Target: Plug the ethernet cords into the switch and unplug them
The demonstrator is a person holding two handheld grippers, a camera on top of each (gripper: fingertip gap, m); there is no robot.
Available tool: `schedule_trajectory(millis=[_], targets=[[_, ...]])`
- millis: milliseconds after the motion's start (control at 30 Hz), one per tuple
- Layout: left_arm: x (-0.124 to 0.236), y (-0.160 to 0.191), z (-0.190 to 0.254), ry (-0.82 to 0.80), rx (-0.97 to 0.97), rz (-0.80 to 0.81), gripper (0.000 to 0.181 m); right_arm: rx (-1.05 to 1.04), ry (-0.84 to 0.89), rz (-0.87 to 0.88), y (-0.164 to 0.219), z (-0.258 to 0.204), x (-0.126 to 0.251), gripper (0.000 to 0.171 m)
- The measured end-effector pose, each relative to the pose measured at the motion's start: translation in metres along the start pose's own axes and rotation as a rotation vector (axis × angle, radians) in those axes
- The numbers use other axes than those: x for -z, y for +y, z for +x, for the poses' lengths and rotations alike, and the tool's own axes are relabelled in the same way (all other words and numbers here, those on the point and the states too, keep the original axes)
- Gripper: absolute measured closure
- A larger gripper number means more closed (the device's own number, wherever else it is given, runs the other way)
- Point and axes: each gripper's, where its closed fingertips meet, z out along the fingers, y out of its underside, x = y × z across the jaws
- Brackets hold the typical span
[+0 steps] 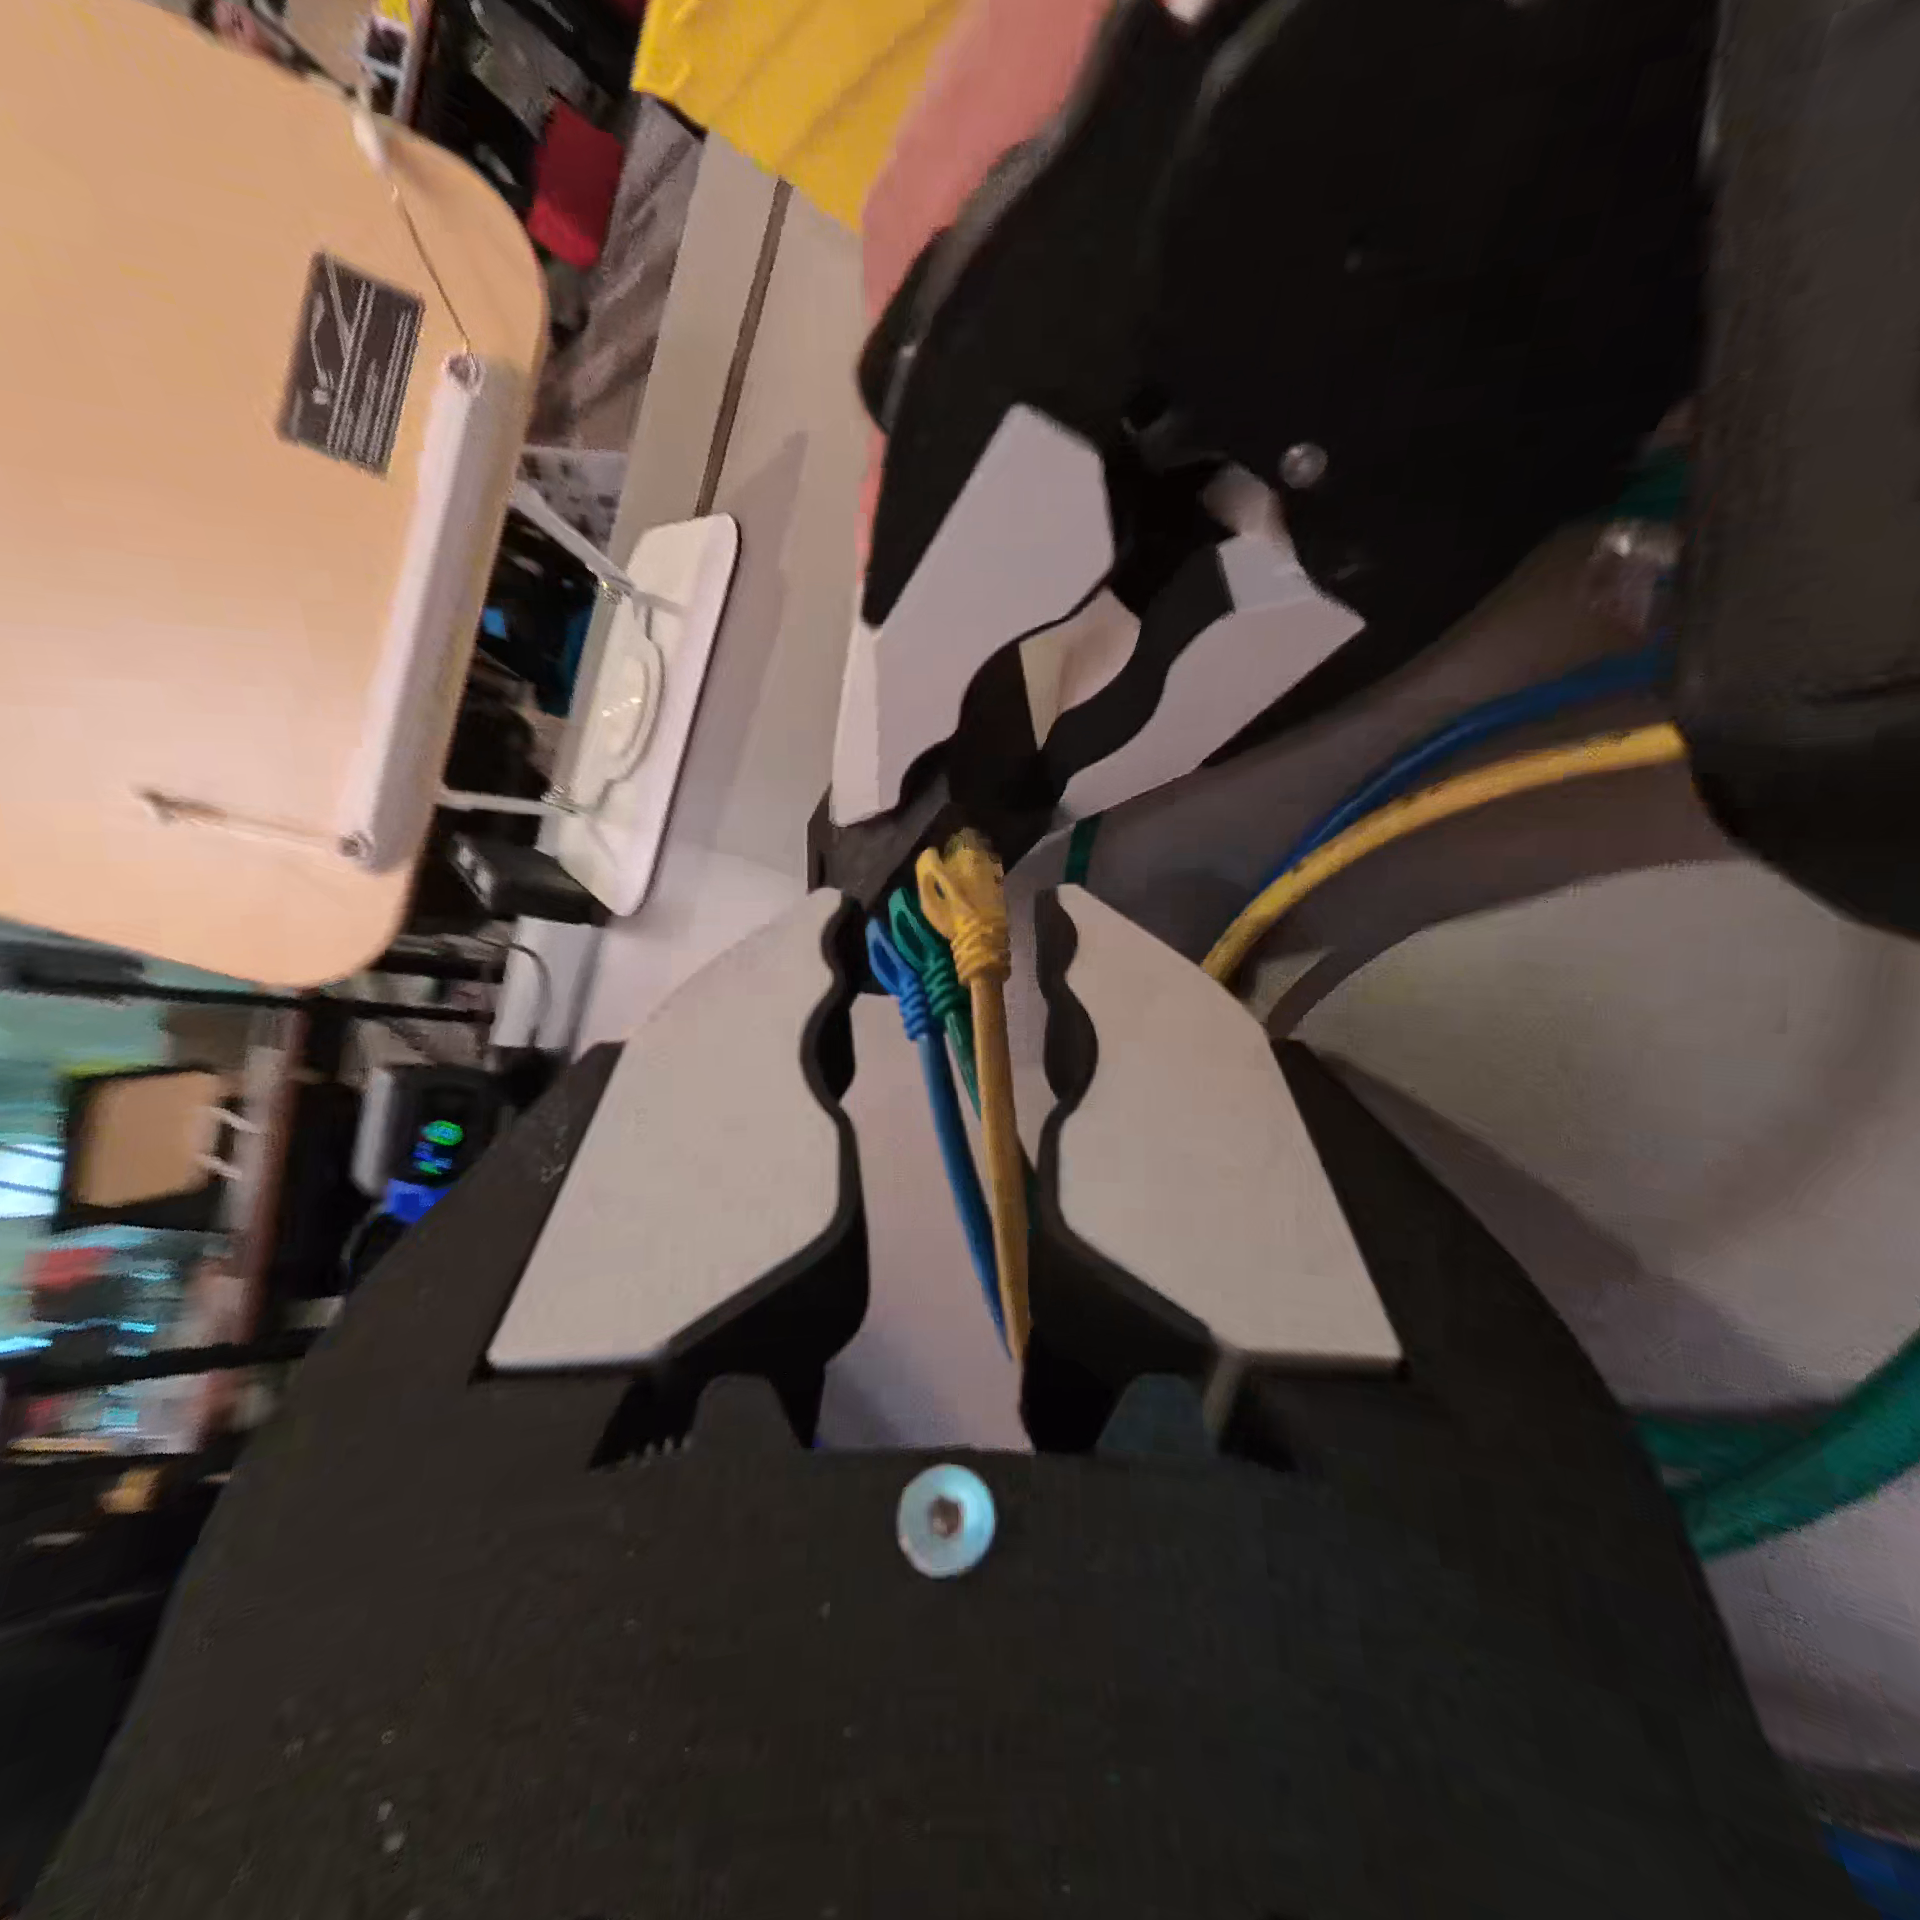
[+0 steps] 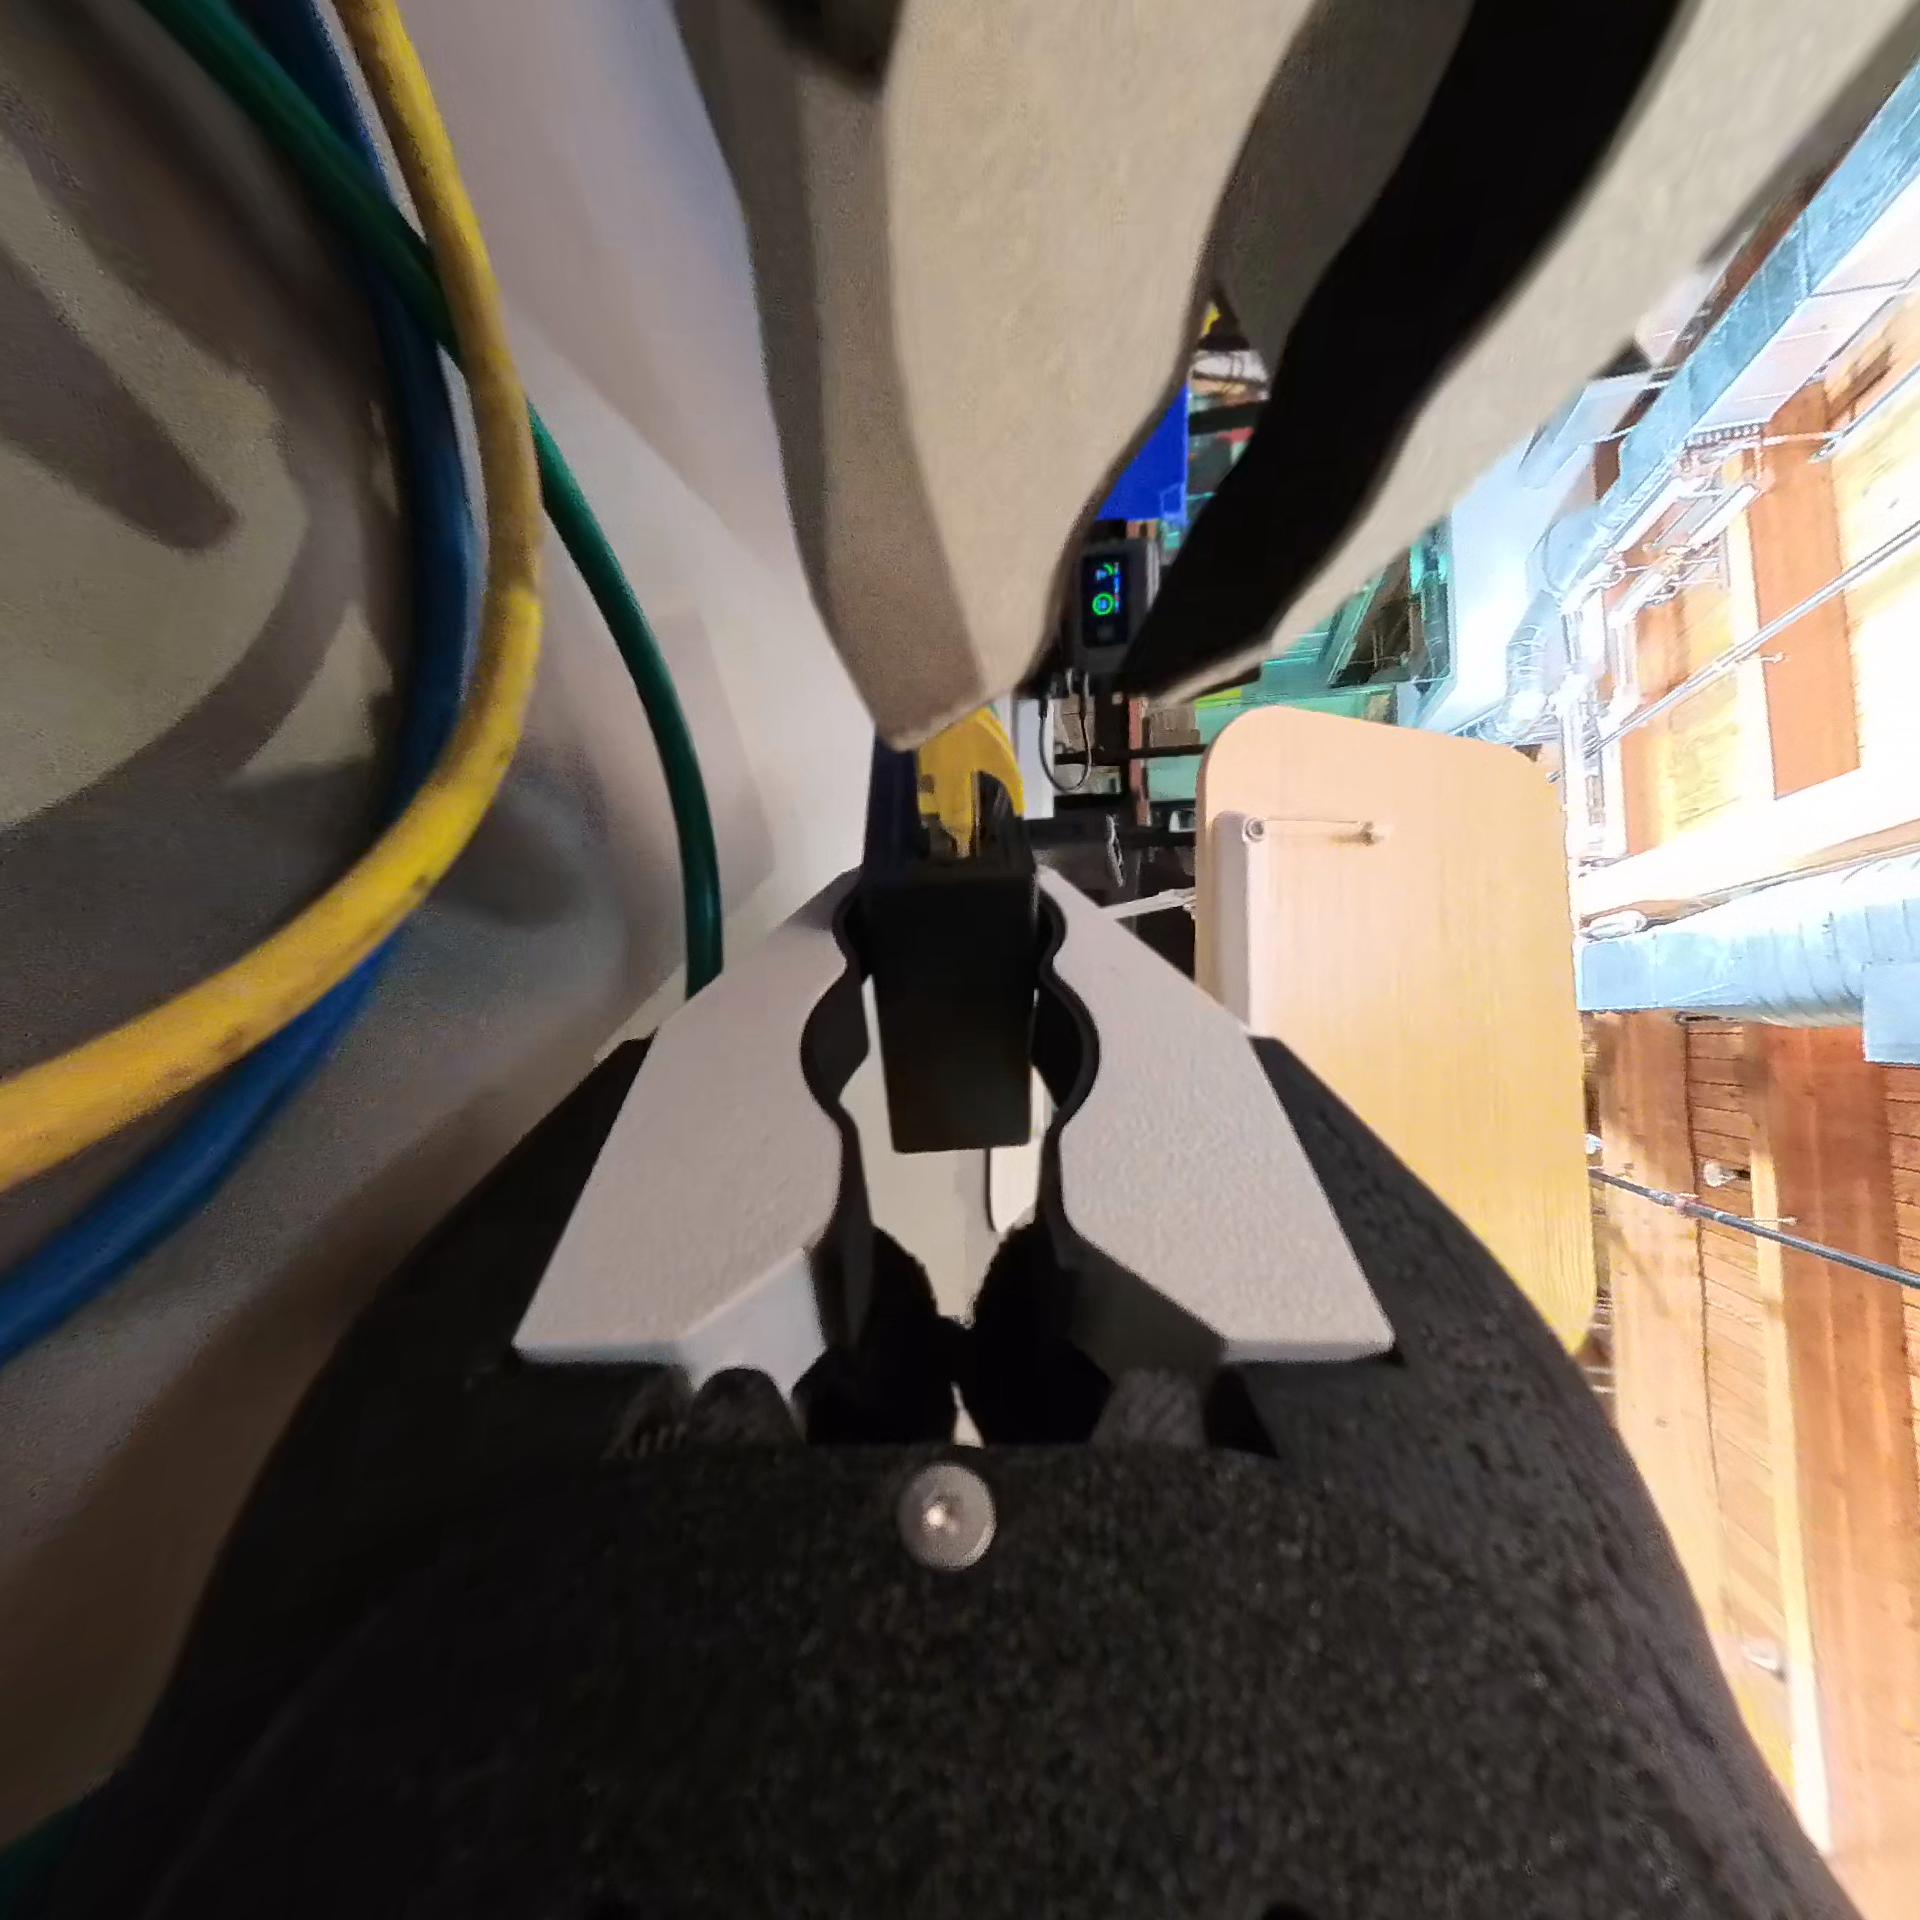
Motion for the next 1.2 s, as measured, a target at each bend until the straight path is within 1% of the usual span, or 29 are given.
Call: schedule_trajectory(millis=[67,133,400,500,667,867,967,1200], targets=[[-0.003,0.000,0.003,-0.022,-0.110,-0.014,0.152,0.014,0.000,-0.005,-0.001,-0.001,0.000,0.144],[-0.007,0.000,0.006,-0.023,-0.161,-0.014,0.156,0.016,0.005,-0.002,0.000,0.000,0.001,0.144],[-0.018,0.005,0.003,-0.054,-0.243,-0.051,0.157,0.016,0.009,-0.004,0.000,0.004,0.003,0.144],[-0.020,0.005,0.000,-0.074,-0.270,-0.068,0.164,0.018,-0.003,-0.008,0.001,0.002,0.003,0.144],[-0.022,0.001,-0.001,-0.117,-0.340,-0.072,0.163,0.032,0.011,-0.023,0.002,0.005,0.003,0.144],[-0.023,0.003,-0.001,-0.103,-0.309,-0.088,0.165,0.032,-0.003,-0.026,0.002,0.002,0.002,0.144],[-0.024,0.001,-0.005,-0.108,-0.240,-0.113,0.165,0.023,0.009,-0.040,0.005,0.005,0.002,0.145],[-0.023,-0.004,-0.016,-0.176,-0.136,-0.129,0.166,-0.024,0.051,-0.055,0.009,0.018,0.003,0.144]])
